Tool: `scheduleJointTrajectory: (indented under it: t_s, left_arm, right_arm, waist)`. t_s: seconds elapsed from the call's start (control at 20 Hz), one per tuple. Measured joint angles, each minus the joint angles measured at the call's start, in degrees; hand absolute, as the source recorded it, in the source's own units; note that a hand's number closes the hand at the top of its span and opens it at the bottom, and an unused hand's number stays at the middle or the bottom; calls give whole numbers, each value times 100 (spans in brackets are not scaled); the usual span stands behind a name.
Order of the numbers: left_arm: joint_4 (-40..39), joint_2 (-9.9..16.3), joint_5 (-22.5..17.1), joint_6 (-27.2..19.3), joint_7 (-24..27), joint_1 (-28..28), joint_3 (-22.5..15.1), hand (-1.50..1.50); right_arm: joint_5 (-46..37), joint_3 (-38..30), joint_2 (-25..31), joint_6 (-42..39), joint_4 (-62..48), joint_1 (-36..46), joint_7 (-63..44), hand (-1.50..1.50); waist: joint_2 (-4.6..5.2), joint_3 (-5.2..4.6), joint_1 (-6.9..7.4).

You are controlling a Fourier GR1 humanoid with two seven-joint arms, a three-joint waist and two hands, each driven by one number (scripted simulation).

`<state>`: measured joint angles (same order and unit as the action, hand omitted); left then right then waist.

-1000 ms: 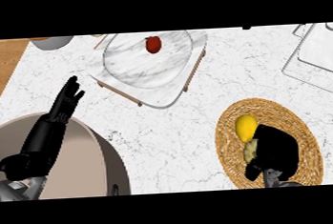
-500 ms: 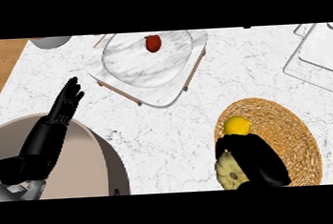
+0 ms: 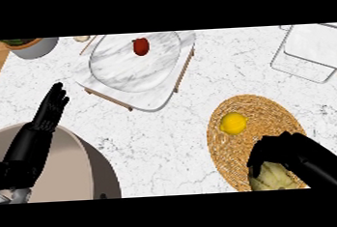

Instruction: Pick the squash from the placemat and place it in the tiered shelf

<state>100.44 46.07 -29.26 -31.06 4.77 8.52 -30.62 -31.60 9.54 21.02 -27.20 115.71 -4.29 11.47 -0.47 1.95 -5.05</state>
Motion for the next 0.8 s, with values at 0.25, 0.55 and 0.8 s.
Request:
scheduleJointTrajectory:
  t_s: [0.25, 0.55, 0.8]
  left_arm:
    - [72, 75, -63, -106, 48, -108, 31, 0]
    - [114, 46, -92, -166, 132, -80, -11, 0]
    - [72, -27, -46, -174, 160, 90, -118, 0]
  right_arm:
    - [1172, -1415, 617, -347, -71, 117, 846, 150]
    - [2550, -3170, 1457, -751, -1042, 474, 1532, 150]
    - [3489, -4248, 2462, -979, -2285, 954, 1547, 150]
  waist:
    - [4, -15, -89]
    - [35, -37, -27]
    - [50, -51, 175]
